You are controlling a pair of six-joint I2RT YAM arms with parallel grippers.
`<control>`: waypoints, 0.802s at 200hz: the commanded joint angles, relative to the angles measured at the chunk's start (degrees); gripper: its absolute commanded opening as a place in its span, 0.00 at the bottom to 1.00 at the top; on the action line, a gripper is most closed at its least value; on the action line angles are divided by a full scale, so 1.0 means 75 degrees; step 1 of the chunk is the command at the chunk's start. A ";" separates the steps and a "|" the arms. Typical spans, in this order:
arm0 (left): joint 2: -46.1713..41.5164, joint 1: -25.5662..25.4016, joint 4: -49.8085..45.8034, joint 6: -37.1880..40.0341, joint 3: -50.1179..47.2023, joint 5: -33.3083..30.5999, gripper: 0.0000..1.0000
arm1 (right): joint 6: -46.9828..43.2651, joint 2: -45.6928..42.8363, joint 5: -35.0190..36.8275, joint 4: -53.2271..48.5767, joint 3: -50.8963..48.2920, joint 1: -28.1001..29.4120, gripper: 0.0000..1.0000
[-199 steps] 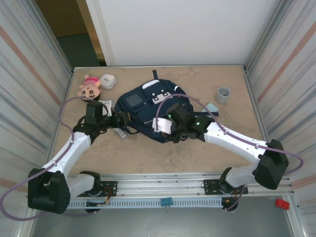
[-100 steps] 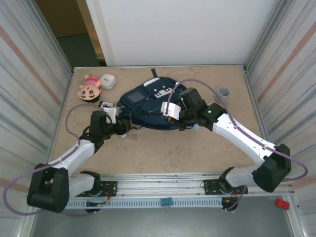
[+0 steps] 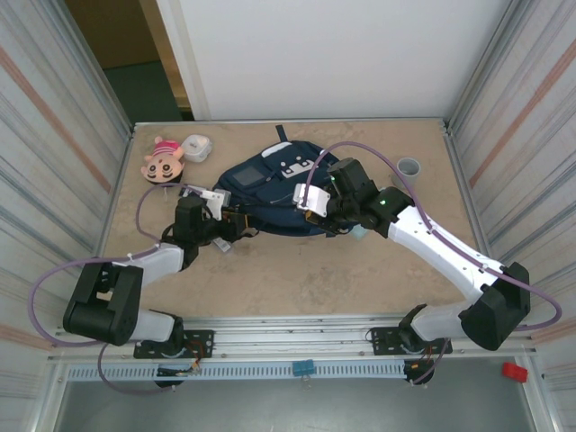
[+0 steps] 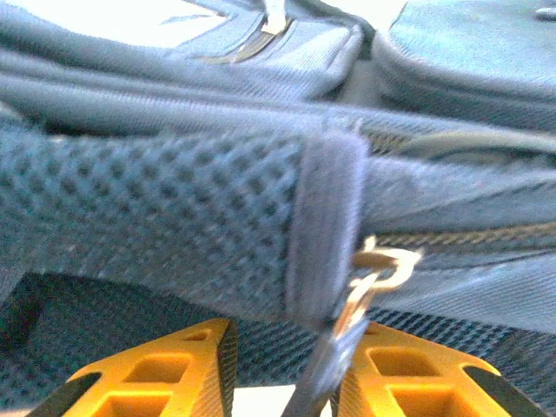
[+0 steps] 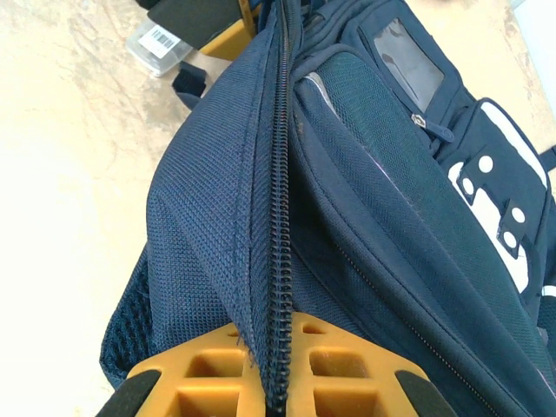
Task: Pack books, pencil case, and school supplies into a backpack
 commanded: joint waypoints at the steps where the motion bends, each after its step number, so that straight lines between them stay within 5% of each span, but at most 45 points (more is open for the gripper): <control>1: -0.0134 -0.0044 0.0417 0.0323 0.0122 0.0270 0.31 | 0.0135 -0.0096 -0.0255 0.0651 0.0396 -0.0050 0.00; 51: -0.0422 -0.0057 0.0026 0.0682 0.0177 0.0476 0.00 | 0.0332 -0.0150 -0.0035 0.0792 0.0268 -0.0050 0.00; 160: -0.1546 -0.0897 -0.2268 0.1845 0.1091 0.2322 0.00 | 0.2014 0.0141 0.0849 0.2504 -0.0745 0.0181 0.00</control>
